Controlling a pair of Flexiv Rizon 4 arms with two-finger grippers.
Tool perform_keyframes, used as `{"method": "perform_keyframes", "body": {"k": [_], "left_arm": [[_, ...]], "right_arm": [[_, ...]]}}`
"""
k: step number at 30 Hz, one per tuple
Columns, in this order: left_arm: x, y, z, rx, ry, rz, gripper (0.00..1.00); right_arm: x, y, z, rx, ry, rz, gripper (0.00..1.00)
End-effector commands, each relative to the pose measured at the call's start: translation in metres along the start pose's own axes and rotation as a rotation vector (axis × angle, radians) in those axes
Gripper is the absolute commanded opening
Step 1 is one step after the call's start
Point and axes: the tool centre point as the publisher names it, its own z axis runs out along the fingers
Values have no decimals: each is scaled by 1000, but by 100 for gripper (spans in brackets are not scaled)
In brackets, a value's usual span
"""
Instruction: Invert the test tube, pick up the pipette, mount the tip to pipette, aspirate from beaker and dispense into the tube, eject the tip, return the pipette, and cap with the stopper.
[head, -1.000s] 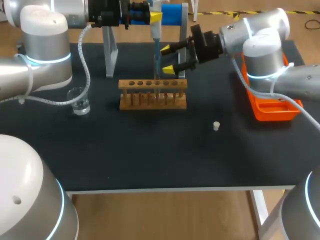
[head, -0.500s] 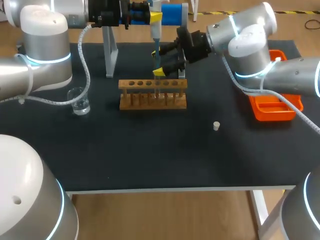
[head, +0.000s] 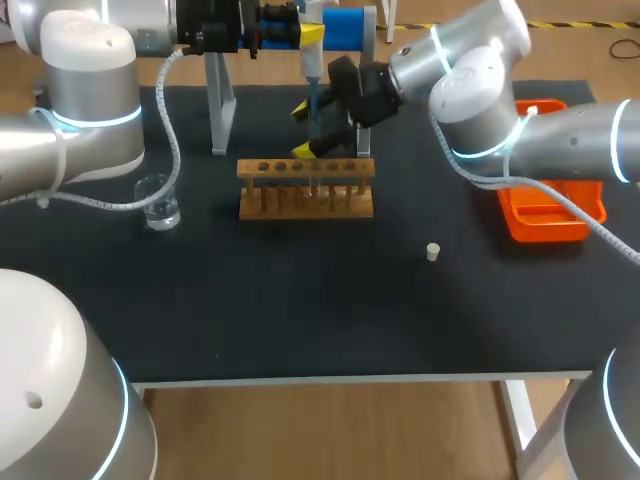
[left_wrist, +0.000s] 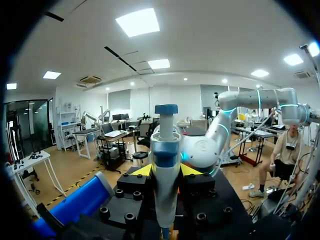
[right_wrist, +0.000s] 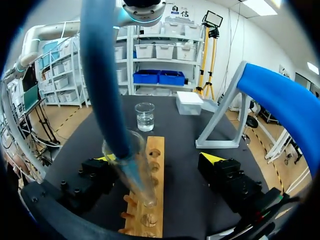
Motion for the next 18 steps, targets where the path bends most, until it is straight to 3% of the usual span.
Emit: {"method": "perform_keyframes", "body": {"k": [1, 18], "left_arm": [[0, -1, 0, -1, -1, 0, 0], [0, -1, 0, -1, -1, 0, 0]], "right_arm": [[5, -2, -3, 3, -9, 1, 100], [16, -11, -9, 0, -13, -10, 100]]}}
